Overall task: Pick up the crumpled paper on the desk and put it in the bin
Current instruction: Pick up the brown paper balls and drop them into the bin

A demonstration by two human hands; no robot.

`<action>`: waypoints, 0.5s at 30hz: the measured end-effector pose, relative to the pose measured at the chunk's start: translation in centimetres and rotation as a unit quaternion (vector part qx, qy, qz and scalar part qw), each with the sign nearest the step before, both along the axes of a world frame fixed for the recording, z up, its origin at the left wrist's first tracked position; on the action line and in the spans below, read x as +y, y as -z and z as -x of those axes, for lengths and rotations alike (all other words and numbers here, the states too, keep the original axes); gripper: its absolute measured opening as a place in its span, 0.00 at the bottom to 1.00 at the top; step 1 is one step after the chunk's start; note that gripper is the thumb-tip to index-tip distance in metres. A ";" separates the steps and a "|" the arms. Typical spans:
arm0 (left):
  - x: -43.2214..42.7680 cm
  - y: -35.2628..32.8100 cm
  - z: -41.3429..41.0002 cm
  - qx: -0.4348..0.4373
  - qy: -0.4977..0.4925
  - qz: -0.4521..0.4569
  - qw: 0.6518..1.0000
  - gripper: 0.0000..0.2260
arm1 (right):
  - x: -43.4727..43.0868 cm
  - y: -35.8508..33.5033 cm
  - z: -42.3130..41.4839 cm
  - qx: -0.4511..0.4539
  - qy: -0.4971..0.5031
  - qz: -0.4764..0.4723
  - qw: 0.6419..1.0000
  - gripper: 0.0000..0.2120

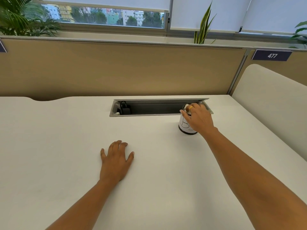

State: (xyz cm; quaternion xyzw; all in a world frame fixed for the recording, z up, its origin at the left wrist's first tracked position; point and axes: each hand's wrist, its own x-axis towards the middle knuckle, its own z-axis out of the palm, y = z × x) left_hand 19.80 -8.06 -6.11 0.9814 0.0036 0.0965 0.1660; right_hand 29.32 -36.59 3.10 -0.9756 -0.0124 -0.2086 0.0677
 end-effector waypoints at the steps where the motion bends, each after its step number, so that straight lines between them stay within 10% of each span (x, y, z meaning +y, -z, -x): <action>1: 0.0 0.0 0.0 -0.002 0.000 0.000 1.000 0.37 | 0.1 0.0 0.0 0.010 0.002 -0.001 1.000 0.23; 11: 0.0 0.1 -0.1 0.007 0.005 0.003 1.000 0.24 | 1.1 -0.5 -0.3 0.093 0.033 0.037 0.994 0.28; 15: 0.0 0.0 0.0 -0.003 0.002 -0.002 1.000 0.35 | 0.9 -0.4 -0.4 0.093 0.026 0.046 0.994 0.27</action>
